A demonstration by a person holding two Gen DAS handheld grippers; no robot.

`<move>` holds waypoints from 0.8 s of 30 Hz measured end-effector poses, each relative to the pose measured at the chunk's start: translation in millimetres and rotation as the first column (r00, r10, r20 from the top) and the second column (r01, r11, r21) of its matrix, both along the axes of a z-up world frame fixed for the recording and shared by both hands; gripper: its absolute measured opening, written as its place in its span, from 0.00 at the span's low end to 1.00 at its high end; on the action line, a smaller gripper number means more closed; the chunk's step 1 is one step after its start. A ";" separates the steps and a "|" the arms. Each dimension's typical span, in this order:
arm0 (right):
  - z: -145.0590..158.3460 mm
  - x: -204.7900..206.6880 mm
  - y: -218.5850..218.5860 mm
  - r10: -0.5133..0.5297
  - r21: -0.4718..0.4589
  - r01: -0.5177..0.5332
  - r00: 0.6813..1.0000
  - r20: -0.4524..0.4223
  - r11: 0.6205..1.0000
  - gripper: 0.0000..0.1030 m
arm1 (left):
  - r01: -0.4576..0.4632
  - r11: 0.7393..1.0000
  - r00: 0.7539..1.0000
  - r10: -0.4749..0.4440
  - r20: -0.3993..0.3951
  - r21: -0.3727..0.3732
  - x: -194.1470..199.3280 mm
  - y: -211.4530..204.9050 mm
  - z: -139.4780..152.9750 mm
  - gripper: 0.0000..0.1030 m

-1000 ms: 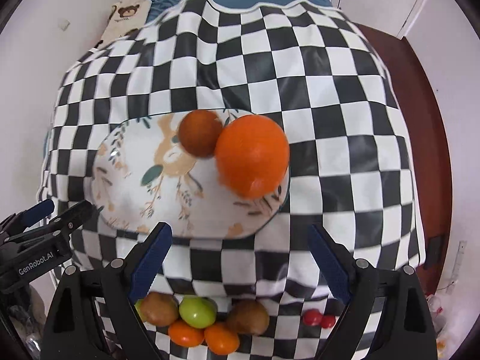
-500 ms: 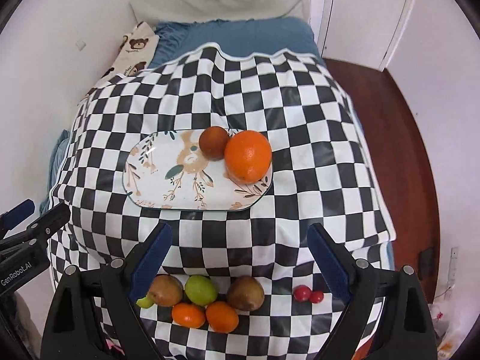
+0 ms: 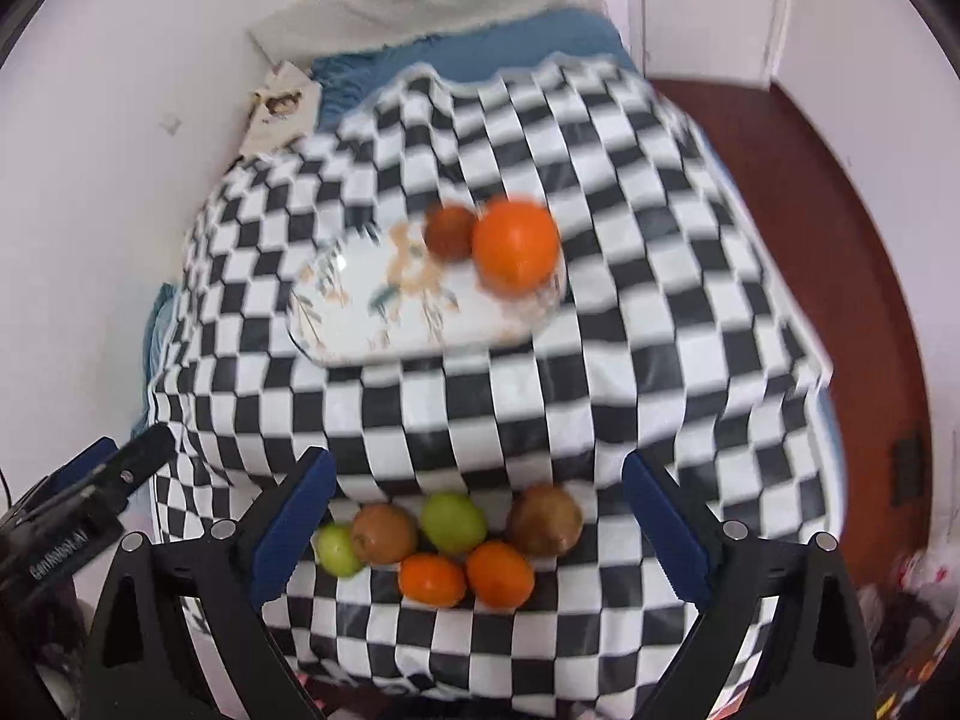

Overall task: Organize fruits
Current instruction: 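Grasp a green apple with the left tool while the right tool grasps a brown fruit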

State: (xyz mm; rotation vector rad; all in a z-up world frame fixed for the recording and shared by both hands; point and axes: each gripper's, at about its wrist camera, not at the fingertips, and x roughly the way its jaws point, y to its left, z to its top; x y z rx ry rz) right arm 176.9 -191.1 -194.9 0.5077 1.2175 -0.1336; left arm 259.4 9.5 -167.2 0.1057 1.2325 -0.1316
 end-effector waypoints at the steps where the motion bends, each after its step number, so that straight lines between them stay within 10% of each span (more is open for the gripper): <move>1: -11.2 -2.0 -0.8 -0.003 0.017 0.004 1.000 -0.023 1.000 0.95 | -0.003 1.000 1.000 0.003 -0.013 0.011 -1.0 2.3 -9.4 0.94; 12: -146.9 -28.1 -15.0 -0.069 0.216 0.123 0.968 -0.242 0.969 0.78 | -0.106 0.994 0.931 0.110 -0.347 0.031 -18.6 42.7 -150.9 0.92; 24: -190.6 -25.3 -14.9 -0.077 0.231 0.148 0.954 -0.290 0.962 0.66 | -0.029 0.999 0.923 0.013 -0.386 -0.037 -27.9 23.1 -185.6 0.62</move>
